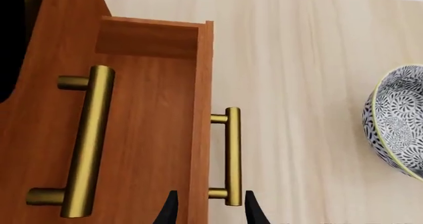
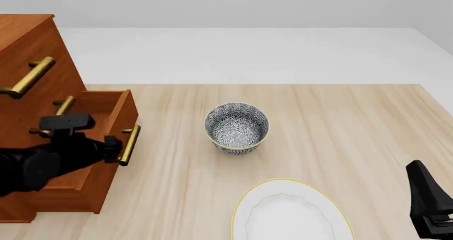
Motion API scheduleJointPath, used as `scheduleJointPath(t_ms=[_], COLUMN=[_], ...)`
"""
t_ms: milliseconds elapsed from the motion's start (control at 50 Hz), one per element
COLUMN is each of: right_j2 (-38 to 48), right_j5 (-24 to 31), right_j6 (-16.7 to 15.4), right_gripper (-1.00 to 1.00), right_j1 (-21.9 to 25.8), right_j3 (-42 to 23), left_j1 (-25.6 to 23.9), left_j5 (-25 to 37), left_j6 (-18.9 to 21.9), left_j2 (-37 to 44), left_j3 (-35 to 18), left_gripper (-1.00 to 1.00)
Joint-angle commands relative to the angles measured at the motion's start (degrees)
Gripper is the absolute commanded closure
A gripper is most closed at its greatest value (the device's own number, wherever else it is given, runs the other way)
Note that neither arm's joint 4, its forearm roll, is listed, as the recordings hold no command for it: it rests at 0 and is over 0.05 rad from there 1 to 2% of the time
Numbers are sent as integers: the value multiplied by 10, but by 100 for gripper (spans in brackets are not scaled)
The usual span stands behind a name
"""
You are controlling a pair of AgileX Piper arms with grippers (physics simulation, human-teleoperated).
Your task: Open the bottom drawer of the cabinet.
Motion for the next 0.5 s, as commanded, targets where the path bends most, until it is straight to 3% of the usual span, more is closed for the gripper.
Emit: scheduleJointPath(t_ms=[20, 500], right_j2=[0, 0], right_j5=[1, 1], right_j6=[0, -2], right_gripper=[-100, -100], right_j1=[-1, -10], right_j3=[-1, 4], left_j1=[-7, -40], left_j5=[-25, -78], left_j6=[-6, -41], left_j2=[21, 64], left_j3=[12, 34], left_gripper=[-100, -100])
